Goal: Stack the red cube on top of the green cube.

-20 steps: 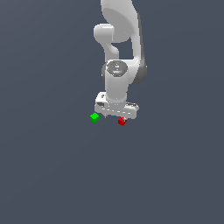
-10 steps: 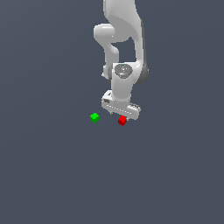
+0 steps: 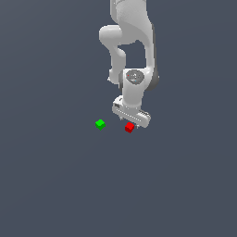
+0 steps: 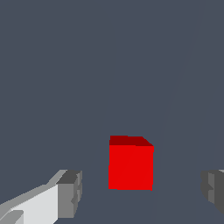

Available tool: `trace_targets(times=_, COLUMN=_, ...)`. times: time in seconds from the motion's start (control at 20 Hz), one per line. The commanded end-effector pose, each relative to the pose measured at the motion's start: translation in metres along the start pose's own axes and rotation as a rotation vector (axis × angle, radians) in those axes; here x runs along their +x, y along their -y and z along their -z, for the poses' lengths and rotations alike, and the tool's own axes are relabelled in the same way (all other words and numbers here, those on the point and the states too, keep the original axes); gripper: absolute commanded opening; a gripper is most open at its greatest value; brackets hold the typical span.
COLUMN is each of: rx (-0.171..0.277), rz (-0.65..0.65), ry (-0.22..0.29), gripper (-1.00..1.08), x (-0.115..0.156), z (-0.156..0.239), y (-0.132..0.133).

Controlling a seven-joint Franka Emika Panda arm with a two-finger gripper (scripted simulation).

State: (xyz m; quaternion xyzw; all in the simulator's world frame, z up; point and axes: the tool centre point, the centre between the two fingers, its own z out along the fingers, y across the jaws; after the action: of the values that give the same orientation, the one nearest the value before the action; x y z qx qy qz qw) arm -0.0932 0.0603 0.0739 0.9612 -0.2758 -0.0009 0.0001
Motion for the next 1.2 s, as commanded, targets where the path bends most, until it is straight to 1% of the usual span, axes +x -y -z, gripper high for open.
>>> trace_targets(times=0.0, rx=0.001, rz=-0.019, ry=-0.001, gripper=1.00, x=-0.003, z=-0.003, y=0.001)
trace_targets(times=0.6, rx=0.001, rz=-0.027, ry=-0.002, gripper=1.00, x=-0.004, z=-0.007, y=0.003)
trace_targets(times=1.15, rx=0.001, rz=-0.027, ry=-0.002, gripper=1.00, x=-0.005, z=-0.048, y=0.002)
